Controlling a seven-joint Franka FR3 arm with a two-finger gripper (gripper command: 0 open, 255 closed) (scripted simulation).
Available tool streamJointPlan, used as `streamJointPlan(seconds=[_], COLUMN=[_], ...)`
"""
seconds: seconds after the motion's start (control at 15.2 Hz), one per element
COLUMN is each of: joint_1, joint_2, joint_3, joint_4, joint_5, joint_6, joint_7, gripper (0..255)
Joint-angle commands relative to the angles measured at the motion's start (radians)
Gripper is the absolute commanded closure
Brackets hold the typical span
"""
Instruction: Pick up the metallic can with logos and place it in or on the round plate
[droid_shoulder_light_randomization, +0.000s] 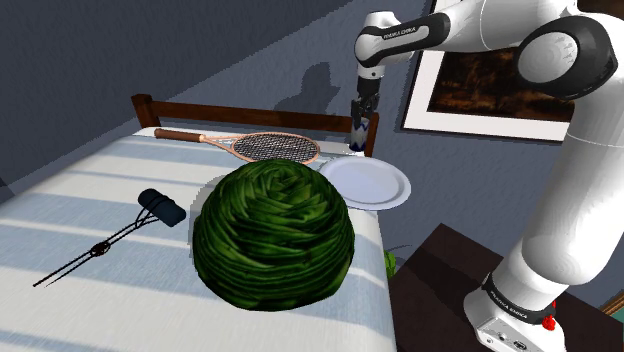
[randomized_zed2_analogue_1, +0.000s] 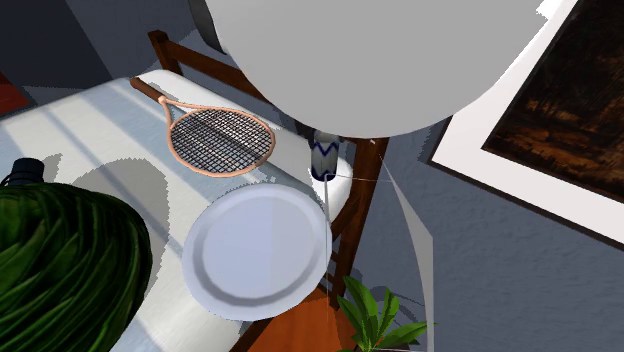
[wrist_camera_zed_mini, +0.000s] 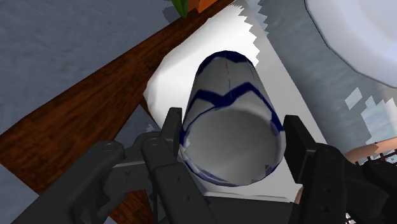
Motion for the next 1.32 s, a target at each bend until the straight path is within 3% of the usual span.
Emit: streamJointPlan(seconds=[0.0, 0.2, 1.25], joint_1=[0.000, 0.000, -0.004], joint_2=[0.000, 0.001, 0.006], joint_3=[0.000, 0.000, -0.002], joint_4=[-0.001, 0.000, 0.223], joint_5=[0.000, 0.000, 0.000], joint_6=[0.000, 0.000, -0.217], joint_7=[0.000, 0.000, -0.001], gripper=[255, 255, 255])
